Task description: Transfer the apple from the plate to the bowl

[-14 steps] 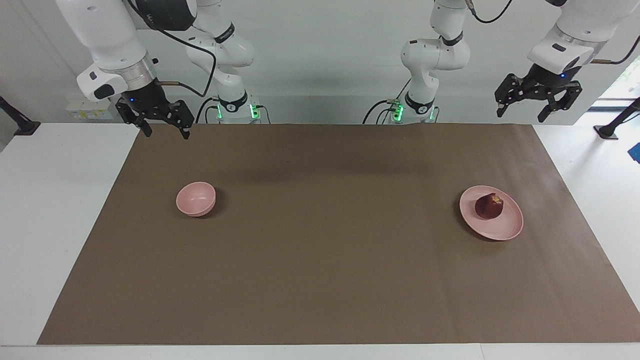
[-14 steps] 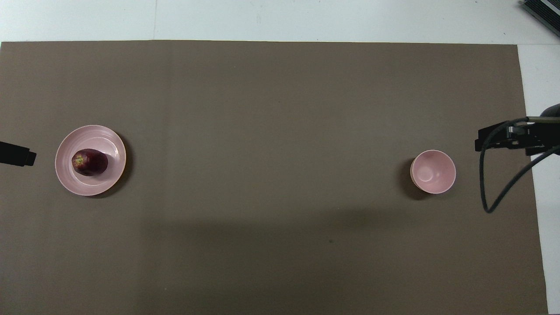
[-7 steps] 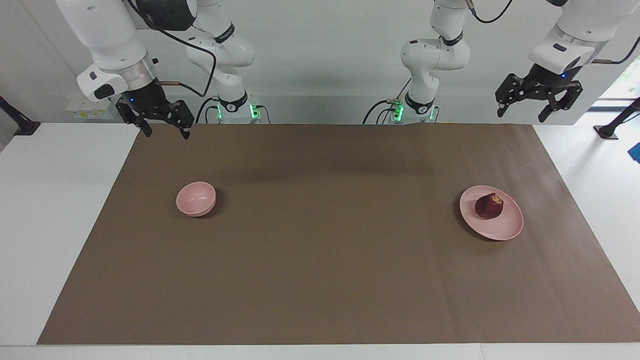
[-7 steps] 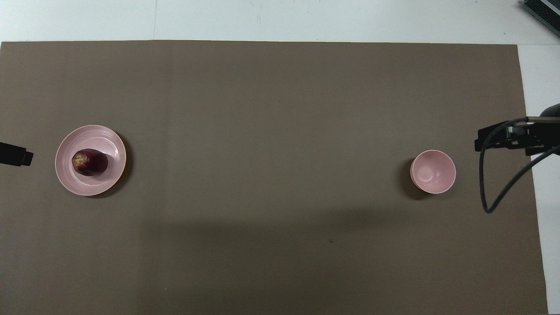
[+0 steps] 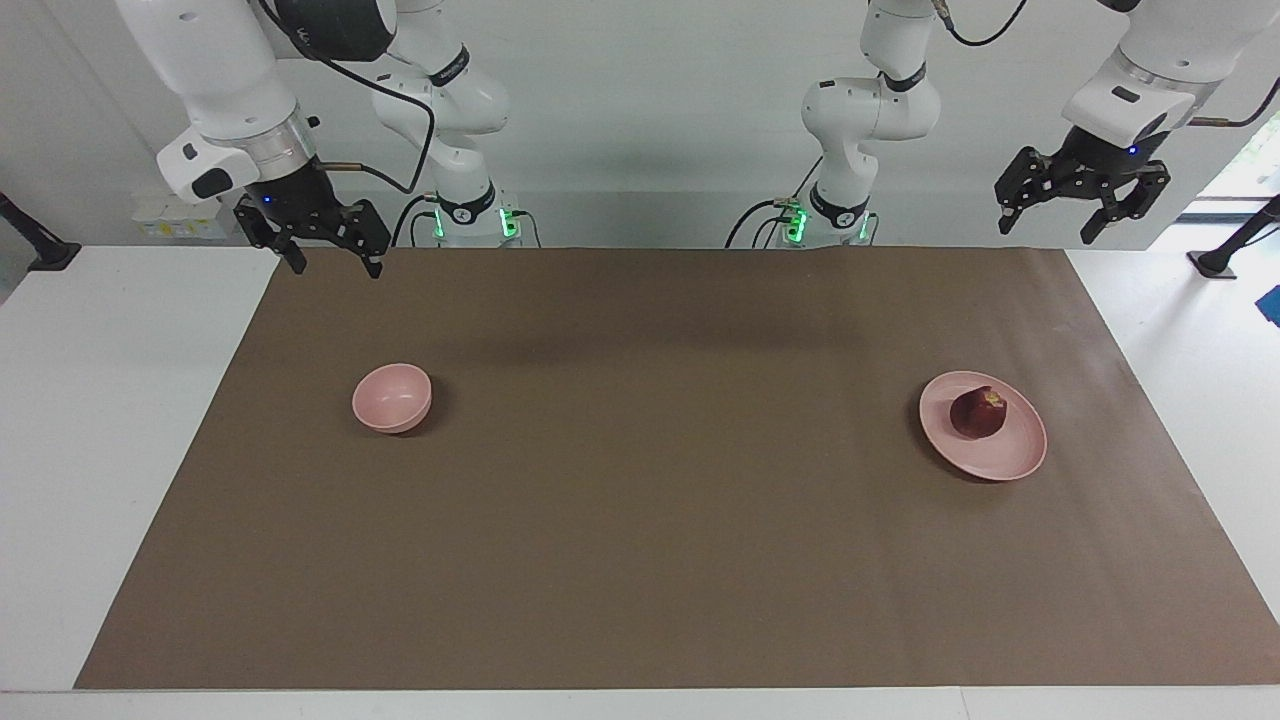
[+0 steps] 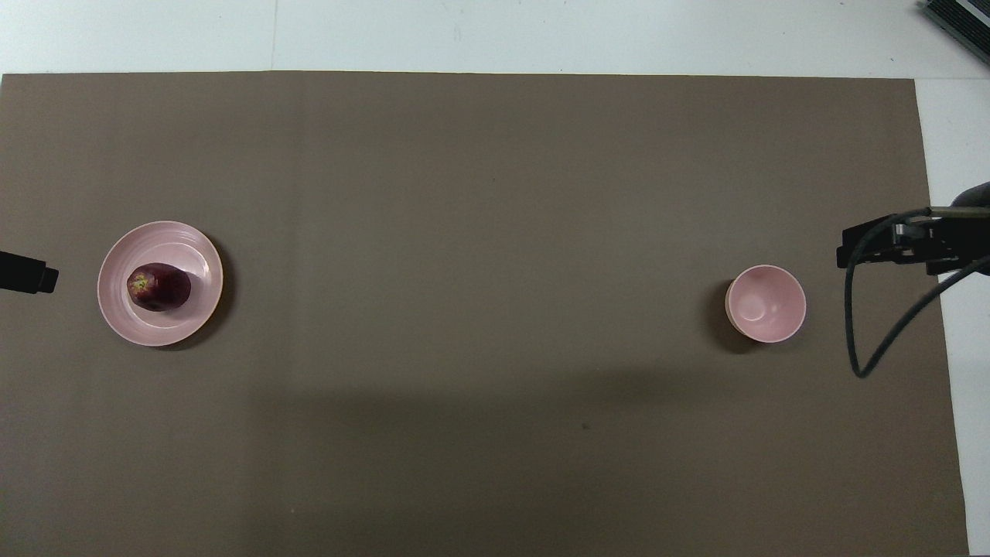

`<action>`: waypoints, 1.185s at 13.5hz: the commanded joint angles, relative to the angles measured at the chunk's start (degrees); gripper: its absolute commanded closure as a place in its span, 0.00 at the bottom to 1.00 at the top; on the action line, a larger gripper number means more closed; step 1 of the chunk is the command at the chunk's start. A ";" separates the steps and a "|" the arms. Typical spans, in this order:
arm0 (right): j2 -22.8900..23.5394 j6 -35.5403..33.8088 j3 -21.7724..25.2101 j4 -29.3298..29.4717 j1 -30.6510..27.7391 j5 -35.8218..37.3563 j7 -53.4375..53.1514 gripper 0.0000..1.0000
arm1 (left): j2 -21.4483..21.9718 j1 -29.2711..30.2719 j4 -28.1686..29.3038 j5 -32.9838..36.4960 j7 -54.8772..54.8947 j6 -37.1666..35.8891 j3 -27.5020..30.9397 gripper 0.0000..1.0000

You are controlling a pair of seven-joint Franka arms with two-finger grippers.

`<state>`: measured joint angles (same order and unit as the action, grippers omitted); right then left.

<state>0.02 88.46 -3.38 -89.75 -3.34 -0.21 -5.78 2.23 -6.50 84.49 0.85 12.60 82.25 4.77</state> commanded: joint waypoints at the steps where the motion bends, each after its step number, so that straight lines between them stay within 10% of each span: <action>1: -1.07 -0.13 -0.22 -1.04 -0.44 -1.37 1.30 0.00 | 1.38 -0.09 1.73 0.81 0.58 2.21 0.15 0.00; 16: -1.07 0.39 -0.22 -1.04 -0.53 -1.37 1.65 0.00 | 2.78 -0.09 4.45 0.64 0.58 3.36 0.15 0.00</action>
<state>0.01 88.47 -3.38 -89.75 -3.35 -0.21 -5.77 3.12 -6.50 86.20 0.85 12.64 83.87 4.80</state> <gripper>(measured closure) 0.000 0.000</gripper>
